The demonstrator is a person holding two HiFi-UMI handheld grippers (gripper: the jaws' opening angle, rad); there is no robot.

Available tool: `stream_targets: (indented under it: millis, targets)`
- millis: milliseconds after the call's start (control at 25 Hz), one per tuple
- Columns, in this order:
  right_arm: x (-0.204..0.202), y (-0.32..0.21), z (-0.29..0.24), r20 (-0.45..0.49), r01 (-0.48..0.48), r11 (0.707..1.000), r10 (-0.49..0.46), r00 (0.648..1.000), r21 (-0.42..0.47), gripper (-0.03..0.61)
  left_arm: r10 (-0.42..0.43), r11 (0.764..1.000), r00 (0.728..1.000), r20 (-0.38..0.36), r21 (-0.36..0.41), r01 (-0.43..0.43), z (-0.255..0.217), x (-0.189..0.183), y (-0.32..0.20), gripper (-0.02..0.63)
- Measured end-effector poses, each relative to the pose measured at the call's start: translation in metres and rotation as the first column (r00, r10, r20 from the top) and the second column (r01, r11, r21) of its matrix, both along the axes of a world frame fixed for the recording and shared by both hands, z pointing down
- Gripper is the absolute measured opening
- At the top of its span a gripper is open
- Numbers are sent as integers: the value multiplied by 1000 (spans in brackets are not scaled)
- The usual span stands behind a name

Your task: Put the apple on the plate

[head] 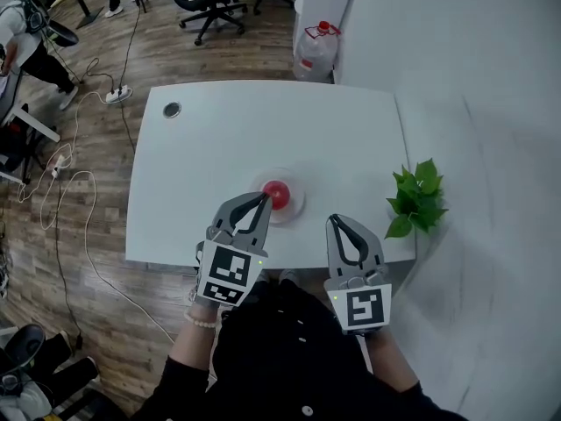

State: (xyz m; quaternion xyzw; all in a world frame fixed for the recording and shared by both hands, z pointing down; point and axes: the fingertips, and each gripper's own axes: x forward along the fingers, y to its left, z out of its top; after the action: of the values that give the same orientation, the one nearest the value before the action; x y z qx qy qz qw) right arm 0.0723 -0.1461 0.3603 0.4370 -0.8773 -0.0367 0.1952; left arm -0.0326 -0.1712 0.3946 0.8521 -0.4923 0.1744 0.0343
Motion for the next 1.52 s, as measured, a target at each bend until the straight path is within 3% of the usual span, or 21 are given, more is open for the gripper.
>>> stream_targets:
  millis: [280,680,880,1520]
  targets:
    - [-1,-5,-19,17,26,998,-27,999,51,43,-48,998,999,26,38,47,-29,-7,18,15]
    - [-5,-10,-21,34,68,996,-70,997,52,43,-134,989,989,56,68,130,-45,-31,34,15]
    - [-11,-10,-19,27,98,994,-100,995,54,43,-172,984,984,39,45,170,-45,-37,35,14]
    - [-11,-7,-13,11,112,993,-113,994,32,41,-142,989,989,51,51,139,-38,-31,36,15]
